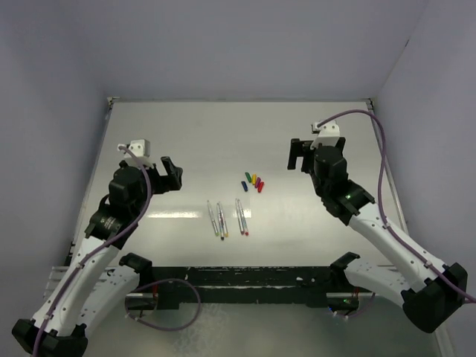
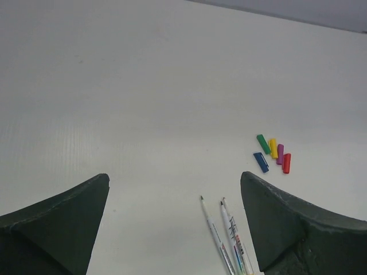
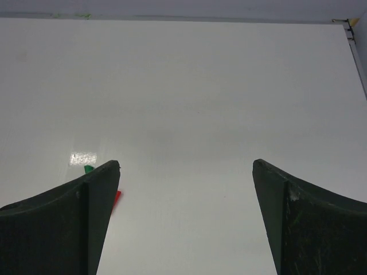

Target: Insert the pens into the pen caps

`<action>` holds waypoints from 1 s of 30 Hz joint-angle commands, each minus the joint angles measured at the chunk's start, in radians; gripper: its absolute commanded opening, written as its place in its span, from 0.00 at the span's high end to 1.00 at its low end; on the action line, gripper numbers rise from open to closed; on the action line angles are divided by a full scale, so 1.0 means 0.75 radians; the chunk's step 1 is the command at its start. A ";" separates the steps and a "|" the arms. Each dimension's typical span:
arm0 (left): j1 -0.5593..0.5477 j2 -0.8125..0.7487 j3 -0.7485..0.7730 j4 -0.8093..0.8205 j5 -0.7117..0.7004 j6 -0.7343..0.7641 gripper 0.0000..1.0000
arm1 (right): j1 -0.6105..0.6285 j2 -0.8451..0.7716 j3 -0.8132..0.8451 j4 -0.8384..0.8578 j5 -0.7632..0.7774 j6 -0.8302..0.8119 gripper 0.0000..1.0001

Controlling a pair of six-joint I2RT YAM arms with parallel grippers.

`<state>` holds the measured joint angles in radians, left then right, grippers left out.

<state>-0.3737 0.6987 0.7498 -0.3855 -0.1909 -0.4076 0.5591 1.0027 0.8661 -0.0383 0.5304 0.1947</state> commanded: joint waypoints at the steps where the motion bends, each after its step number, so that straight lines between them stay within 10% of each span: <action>1: -0.001 -0.047 -0.048 0.115 0.004 -0.038 0.01 | 0.003 -0.058 -0.011 0.052 0.004 -0.030 0.00; 15: -0.001 -0.024 -0.032 0.118 0.019 -0.009 0.01 | 0.002 -0.076 -0.017 0.000 0.075 0.009 0.00; 30: -0.001 -0.011 -0.030 0.035 0.445 0.036 0.01 | -0.003 -0.209 -0.135 0.043 0.002 0.059 0.00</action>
<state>-0.3737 0.6575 0.7055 -0.3302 0.0269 -0.3965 0.5587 0.8772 0.7891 -0.0402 0.5507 0.2108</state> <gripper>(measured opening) 0.991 0.998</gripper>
